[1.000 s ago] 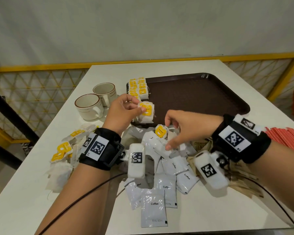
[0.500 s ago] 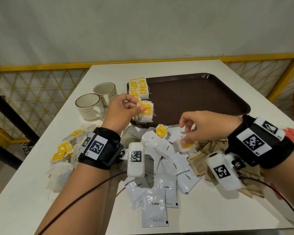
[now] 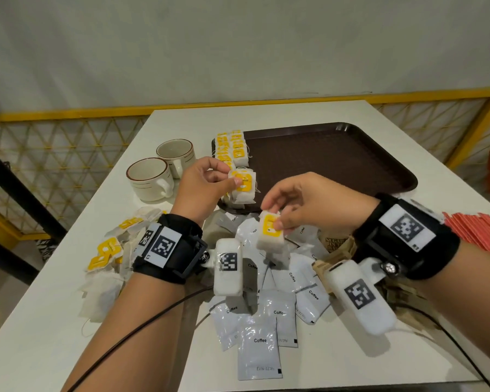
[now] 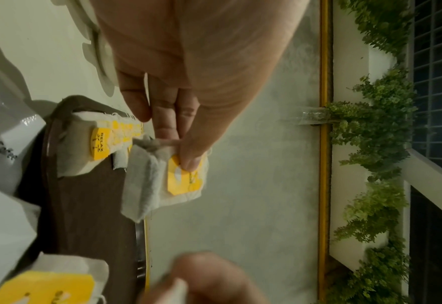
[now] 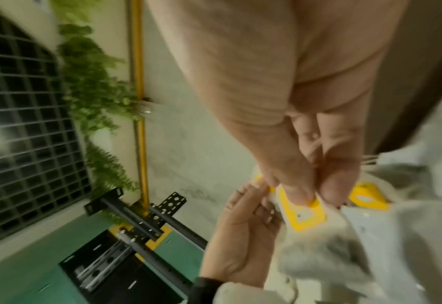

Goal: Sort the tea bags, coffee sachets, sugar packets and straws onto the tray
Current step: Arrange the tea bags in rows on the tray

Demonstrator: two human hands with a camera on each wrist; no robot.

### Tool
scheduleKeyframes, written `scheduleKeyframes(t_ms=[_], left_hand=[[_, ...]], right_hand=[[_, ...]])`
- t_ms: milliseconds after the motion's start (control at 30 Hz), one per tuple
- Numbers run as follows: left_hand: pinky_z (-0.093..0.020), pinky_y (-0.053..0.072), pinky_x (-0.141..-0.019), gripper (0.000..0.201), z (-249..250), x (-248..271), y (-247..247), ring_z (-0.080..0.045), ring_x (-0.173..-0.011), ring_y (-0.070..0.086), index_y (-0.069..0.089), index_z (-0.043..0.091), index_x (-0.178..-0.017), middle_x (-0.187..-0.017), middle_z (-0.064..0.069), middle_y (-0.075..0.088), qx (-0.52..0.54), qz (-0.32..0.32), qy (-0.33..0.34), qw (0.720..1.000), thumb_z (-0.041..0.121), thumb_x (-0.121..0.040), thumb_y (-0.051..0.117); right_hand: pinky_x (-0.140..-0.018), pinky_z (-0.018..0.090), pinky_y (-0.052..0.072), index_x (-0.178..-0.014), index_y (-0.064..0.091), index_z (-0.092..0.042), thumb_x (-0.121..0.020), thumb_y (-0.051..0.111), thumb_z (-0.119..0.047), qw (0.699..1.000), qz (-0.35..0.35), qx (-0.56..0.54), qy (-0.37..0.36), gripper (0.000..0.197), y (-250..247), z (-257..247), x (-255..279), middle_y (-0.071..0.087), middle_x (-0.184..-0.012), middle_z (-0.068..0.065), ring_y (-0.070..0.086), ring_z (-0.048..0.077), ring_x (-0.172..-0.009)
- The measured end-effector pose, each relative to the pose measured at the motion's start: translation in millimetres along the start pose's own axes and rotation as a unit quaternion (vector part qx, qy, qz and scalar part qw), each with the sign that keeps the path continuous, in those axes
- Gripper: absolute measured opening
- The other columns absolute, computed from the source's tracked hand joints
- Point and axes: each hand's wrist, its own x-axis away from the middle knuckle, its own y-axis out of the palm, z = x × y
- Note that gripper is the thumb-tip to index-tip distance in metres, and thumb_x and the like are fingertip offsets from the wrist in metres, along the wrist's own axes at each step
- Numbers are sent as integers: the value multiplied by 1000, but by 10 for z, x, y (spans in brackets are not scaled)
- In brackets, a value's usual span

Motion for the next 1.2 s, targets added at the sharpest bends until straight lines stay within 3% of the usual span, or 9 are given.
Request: scheduleKeyframes(t_ms=[67, 167, 300, 467, 700, 800, 867, 1000, 1200], left_hand=[[-31, 52, -82, 24, 0, -1, -4, -16, -69, 65, 57, 13, -81, -63, -1, 66, 3, 1, -4, 1000, -2, -74, 75], [-34, 52, -84, 25, 0, -4, -11, -19, -70, 65, 57, 13, -81, -62, 0, 66, 5, 0, -6, 1000, -3, -75, 74], [-28, 52, -78, 24, -11, -7, -8, -13, -66, 65, 57, 14, -81, -58, 5, 66, 2, -2, -3, 1000, -2, -75, 74], [-25, 50, -76, 24, -18, -10, -18, -10, -64, 65, 57, 14, -81, -58, 5, 66, 8, 1, -3, 1000, -2, -75, 74], [-27, 53, -79, 23, -14, -1, 3, -12, -66, 65, 58, 12, -81, -65, -2, 66, -1, 7, -6, 1000, -1, -75, 75], [-30, 52, -85, 23, 1, -4, -9, -15, -70, 65, 58, 13, -84, -70, -7, 66, 1, 8, -10, 1000, 0, -76, 74], [-32, 50, -88, 23, 7, -11, -19, -18, -76, 66, 59, 15, -89, -73, -9, 66, 7, 9, -11, 1000, 0, -78, 73], [-35, 50, -80, 24, 6, -36, 4, -23, -82, 63, 63, 21, -93, -83, -12, 66, -12, 2, -11, 1000, 2, -81, 71], [-25, 57, -68, 17, 221, -409, 89, -13, -72, 59, 65, 12, -87, -76, -2, 59, -107, -51, -21, 993, -4, -82, 67]], right_hand=[[-71, 30, 60, -97, 67, -6, -77, 73, 6, 999, 37, 13, 26, 24, 26, 96, -85, 70, -86, 2, 69, 17, -71], [-68, 23, 58, -90, 70, -9, -78, 75, -1, 990, 46, 123, 47, 15, 27, 213, -156, 68, -72, -10, 71, 16, -69], [-66, 20, 56, -90, 73, -8, -82, 73, -9, 982, 53, 170, 57, 8, 43, 250, -215, 72, -78, 0, 70, 13, -69], [-77, 26, 52, -90, 75, -17, -83, 72, -20, 965, 64, 254, 24, 8, 6, 206, -231, 70, -88, -6, 63, 10, -80], [-65, 19, 44, -87, 74, -21, -83, 71, -17, 967, 25, 252, 15, 6, 17, 249, -257, 66, -79, -10, 56, 2, -68], [-62, 21, 44, -83, 72, -20, -82, 71, -19, 967, 84, 241, -2, 2, -72, 211, -246, 66, -77, -5, 56, 6, -66], [-72, 27, 50, -86, 72, -21, -81, 73, -18, 972, 102, 208, -25, 6, -205, 137, -238, 70, -84, -2, 62, 14, -76], [-88, 36, 53, -94, 70, -21, -82, 73, -15, 983, 14, 180, -36, 14, -426, 33, -269, 72, -95, 1, 67, 20, -89], [-91, 37, 52, -113, 63, -22, -84, 68, -9, 975, 31, 213, -49, 32, -678, 8, -523, 67, -104, -1, 64, 23, -96]])
